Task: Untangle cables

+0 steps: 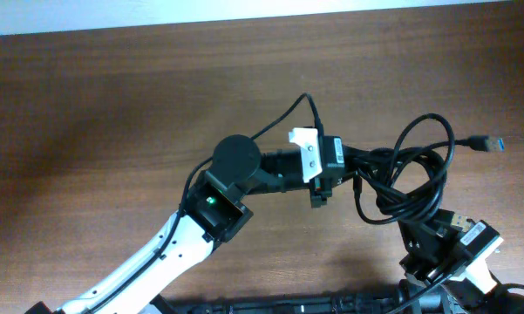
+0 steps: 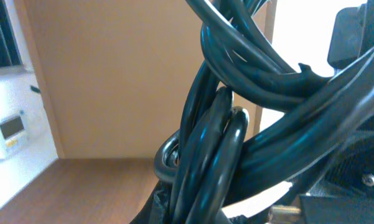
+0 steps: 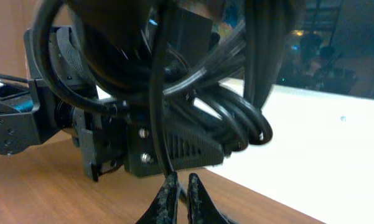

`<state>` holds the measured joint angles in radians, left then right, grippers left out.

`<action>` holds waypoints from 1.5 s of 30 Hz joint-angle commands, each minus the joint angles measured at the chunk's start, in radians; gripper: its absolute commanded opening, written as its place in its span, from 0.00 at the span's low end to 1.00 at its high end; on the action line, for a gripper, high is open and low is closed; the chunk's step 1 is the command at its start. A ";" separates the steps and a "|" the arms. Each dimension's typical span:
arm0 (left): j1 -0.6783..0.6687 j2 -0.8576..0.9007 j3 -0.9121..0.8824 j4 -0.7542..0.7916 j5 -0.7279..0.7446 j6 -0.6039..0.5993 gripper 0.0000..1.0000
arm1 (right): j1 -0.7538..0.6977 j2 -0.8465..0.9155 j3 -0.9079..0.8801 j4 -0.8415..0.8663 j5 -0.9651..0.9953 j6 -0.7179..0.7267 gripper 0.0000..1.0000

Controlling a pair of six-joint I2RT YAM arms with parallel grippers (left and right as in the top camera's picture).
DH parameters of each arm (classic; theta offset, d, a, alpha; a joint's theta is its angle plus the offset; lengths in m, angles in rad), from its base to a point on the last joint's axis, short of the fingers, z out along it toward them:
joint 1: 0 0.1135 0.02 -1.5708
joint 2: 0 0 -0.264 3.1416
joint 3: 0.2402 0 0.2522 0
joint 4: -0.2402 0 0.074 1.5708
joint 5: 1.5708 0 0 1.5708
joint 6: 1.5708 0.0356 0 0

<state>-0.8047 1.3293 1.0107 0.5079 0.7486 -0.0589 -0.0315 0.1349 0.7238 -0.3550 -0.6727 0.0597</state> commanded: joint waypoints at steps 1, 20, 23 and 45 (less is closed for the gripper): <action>0.025 -0.028 0.010 0.019 0.014 0.010 0.00 | 0.005 0.003 0.015 0.020 -0.062 0.000 0.60; -0.076 -0.028 0.010 0.018 0.005 -0.037 0.00 | 0.005 0.003 0.015 0.070 -0.083 0.000 0.04; -0.056 -0.028 0.010 0.019 -0.073 -0.037 0.00 | 0.005 0.003 0.015 0.052 -0.076 0.000 0.04; 0.313 -0.028 0.010 0.032 -0.047 0.501 0.00 | 0.005 0.003 0.015 -0.137 -0.006 0.000 0.09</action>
<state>-0.4950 1.3293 1.0107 0.5270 0.6853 0.2302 -0.0315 0.1349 0.7265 -0.4938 -0.6960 0.0528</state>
